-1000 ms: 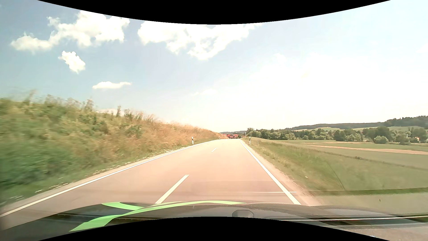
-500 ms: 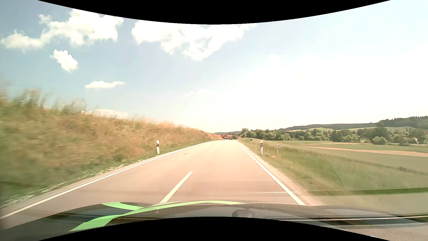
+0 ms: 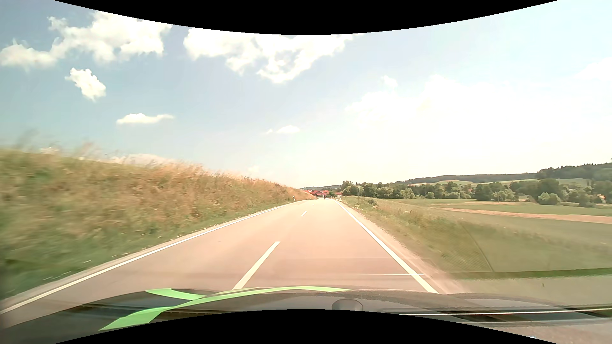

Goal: Follow the waypoints while adhering to traffic rules and regulations

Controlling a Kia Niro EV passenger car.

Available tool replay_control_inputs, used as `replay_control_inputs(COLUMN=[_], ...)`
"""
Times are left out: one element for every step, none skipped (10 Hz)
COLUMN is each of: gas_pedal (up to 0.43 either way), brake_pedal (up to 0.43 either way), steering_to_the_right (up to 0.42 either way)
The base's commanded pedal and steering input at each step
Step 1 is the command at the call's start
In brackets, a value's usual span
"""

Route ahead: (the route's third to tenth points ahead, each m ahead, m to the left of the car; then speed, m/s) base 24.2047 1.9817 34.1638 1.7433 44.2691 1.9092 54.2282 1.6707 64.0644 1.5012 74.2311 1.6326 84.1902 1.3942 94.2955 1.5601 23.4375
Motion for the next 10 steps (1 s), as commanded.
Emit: replay_control_inputs(gas_pedal=[0.350,0.350,0.339,0.339,0.331,0.331,0.311,0.299,0.299,0.299], brake_pedal=[0.000,0.000,0.000,0.000,0.000,0.000,0.000,0.000,0.000,0.000], steering_to_the_right=[0.003,0.003,0.003,0.001,0.000,-0.001,-0.001,-0.001,-0.001,-0.001])
